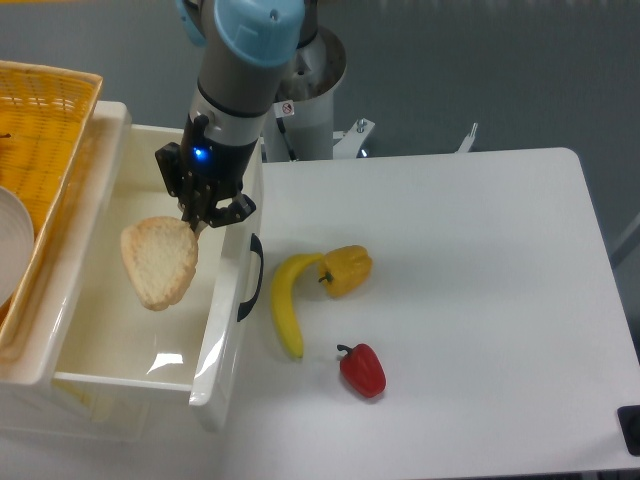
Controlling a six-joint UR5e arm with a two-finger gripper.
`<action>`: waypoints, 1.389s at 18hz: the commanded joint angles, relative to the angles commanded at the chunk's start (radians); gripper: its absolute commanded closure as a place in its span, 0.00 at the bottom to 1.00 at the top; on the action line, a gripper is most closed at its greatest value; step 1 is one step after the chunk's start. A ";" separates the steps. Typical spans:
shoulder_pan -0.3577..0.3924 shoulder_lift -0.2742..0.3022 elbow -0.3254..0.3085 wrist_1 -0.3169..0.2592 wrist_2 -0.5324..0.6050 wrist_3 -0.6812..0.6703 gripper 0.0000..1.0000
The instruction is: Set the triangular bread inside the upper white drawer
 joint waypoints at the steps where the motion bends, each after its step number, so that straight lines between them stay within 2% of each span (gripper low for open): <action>1: -0.011 -0.006 0.000 0.002 0.014 0.002 0.93; 4: -0.020 -0.021 0.000 0.002 0.026 0.000 0.74; 7: -0.023 -0.028 0.000 0.002 0.026 0.000 0.61; 9: -0.023 -0.028 0.000 0.002 0.026 -0.002 0.40; 11: -0.026 -0.028 0.000 0.002 0.028 -0.003 0.10; 12: -0.026 -0.026 0.000 0.003 0.028 -0.003 0.00; 17: -0.028 -0.020 0.006 0.031 0.020 -0.006 0.00; 25: -0.014 -0.014 0.037 0.032 -0.015 -0.014 0.00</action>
